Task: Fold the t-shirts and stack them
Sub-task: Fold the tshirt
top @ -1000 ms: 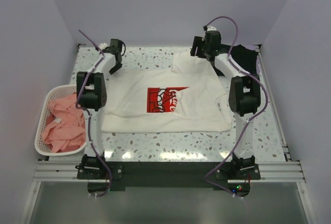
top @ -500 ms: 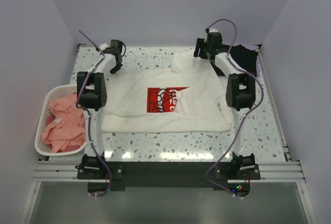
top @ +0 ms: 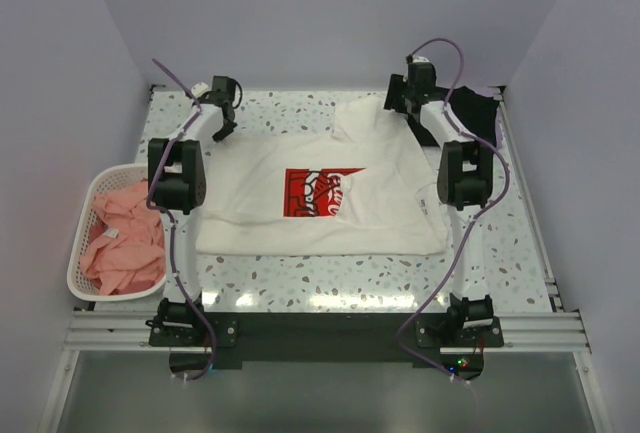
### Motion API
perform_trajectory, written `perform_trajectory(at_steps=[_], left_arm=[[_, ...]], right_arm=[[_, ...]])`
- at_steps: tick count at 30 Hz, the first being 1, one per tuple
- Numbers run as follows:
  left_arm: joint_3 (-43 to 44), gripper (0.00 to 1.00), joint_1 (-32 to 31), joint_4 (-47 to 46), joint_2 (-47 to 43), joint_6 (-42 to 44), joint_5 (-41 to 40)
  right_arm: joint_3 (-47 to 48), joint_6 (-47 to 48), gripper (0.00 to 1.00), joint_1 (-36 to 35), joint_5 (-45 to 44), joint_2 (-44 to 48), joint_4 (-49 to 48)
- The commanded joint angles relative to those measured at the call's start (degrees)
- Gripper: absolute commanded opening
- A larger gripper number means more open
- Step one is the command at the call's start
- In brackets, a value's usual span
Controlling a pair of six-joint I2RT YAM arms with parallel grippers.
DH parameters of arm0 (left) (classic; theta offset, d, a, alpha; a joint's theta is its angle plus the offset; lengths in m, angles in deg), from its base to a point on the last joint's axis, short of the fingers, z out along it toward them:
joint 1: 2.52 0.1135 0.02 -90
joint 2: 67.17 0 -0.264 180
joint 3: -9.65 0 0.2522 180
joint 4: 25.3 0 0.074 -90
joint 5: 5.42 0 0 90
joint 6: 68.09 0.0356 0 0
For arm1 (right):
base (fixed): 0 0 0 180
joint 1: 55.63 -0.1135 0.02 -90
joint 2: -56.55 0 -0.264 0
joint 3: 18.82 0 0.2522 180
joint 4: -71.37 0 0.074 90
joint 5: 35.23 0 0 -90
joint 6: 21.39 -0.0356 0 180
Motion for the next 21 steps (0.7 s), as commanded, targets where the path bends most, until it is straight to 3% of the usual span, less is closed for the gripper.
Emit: perform_trajectory(at_steps=[1,13,17,21], left_arm=[[-0.61,0.06,0.60,-2.33,-3.11,0.67,0.87],[-1.49,0.06,0.69,-2.94,-3.03,0.85,1.49],[-1.66,0.04,0.78,-3.30,-3.03,0.93,1.84],[-1.66,0.01,1.04,-3.74,-3.03,1.11,2.72]], right_arm=[[2.08,0.07,0.61,0.37,-0.52,-0.31,-0.46],[7.44,-2.22,0.56,0.46,0.36,-6.11,0.51],[4.98,-3.36,0.47,0.46,2.21,-5.33,-1.16],[2.96,-3.80,0.30,0.46,1.94,-3.05,-1.78]])
